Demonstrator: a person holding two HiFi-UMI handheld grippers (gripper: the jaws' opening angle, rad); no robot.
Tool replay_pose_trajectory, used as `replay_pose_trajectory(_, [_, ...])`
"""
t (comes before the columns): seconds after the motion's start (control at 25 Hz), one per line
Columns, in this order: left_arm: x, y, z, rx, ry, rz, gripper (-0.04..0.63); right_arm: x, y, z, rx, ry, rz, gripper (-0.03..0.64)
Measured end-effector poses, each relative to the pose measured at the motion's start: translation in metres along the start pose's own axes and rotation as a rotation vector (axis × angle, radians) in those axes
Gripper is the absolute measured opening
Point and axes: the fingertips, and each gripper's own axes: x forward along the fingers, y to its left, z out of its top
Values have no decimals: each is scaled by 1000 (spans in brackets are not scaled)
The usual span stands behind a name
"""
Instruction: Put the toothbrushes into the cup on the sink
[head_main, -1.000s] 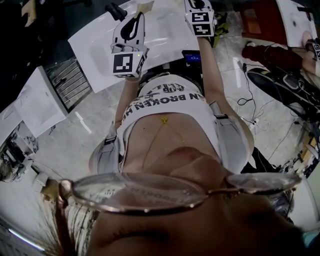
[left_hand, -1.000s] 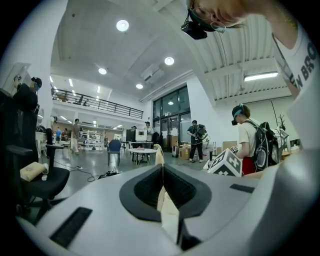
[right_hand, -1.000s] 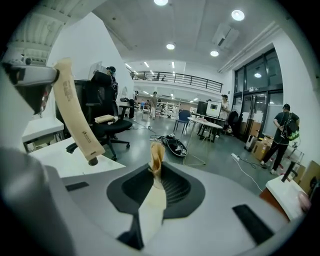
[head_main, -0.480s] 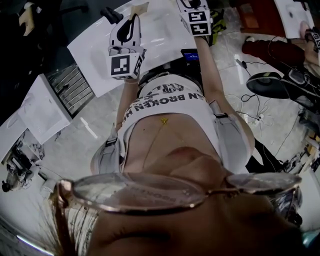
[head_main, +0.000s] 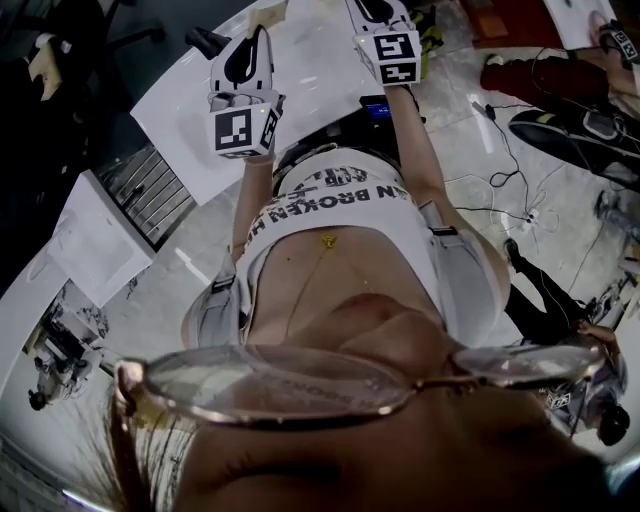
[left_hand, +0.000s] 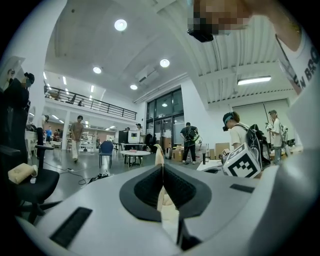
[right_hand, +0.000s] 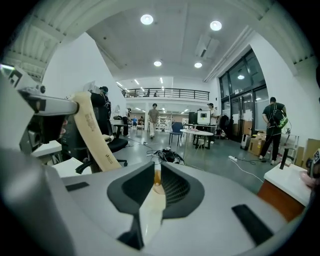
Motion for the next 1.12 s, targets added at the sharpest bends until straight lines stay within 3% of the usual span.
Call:
replay_pose_trajectory(0.68, [76, -31, -8, 32, 3, -161, 15, -64, -9, -21, 48, 24, -27, 35])
replay_pose_trajectory(1.12, [140, -33, -48, 99, 66, -216, 15, -81, -24, -35, 68, 64, -82, 35])
